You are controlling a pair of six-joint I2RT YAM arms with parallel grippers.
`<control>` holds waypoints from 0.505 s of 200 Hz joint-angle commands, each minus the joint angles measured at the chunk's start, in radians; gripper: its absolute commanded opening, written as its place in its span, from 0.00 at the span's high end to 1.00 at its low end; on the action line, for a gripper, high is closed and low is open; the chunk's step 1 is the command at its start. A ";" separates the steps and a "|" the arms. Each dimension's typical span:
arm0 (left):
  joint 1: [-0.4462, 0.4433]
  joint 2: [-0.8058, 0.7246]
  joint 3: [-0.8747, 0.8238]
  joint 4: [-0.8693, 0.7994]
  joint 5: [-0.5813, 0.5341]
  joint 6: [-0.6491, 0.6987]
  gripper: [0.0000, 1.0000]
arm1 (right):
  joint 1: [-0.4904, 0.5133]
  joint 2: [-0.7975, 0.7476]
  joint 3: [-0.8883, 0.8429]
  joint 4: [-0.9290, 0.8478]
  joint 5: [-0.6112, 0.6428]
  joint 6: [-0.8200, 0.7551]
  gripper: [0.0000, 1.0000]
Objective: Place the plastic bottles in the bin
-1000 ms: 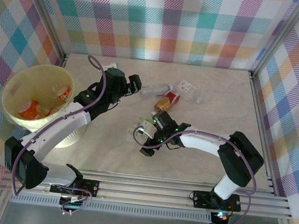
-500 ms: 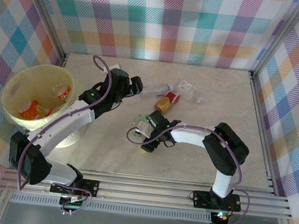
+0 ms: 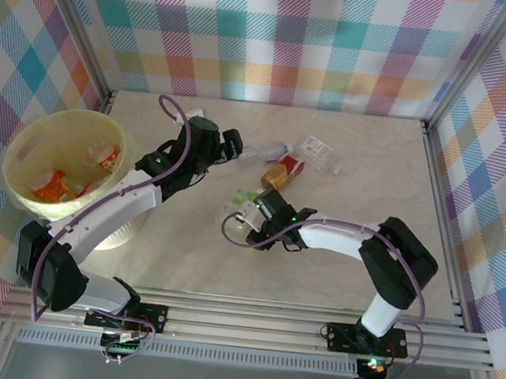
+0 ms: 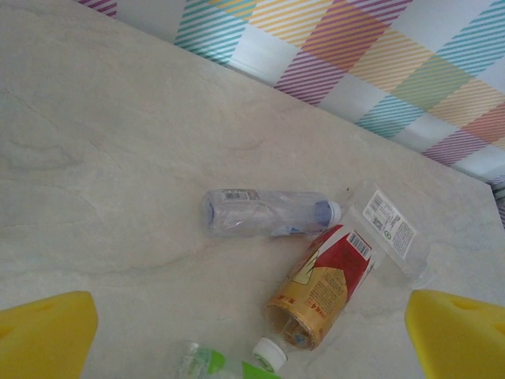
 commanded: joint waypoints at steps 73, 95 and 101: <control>-0.005 -0.020 -0.047 0.135 0.031 0.022 0.00 | -0.071 -0.269 -0.189 0.224 -0.018 0.148 0.70; -0.005 0.002 -0.017 0.109 0.072 0.017 0.00 | -0.117 -0.322 -0.222 0.278 -0.055 0.196 0.71; -0.005 0.013 0.000 0.099 0.095 0.012 0.00 | -0.132 -0.335 -0.229 0.291 -0.068 0.220 0.71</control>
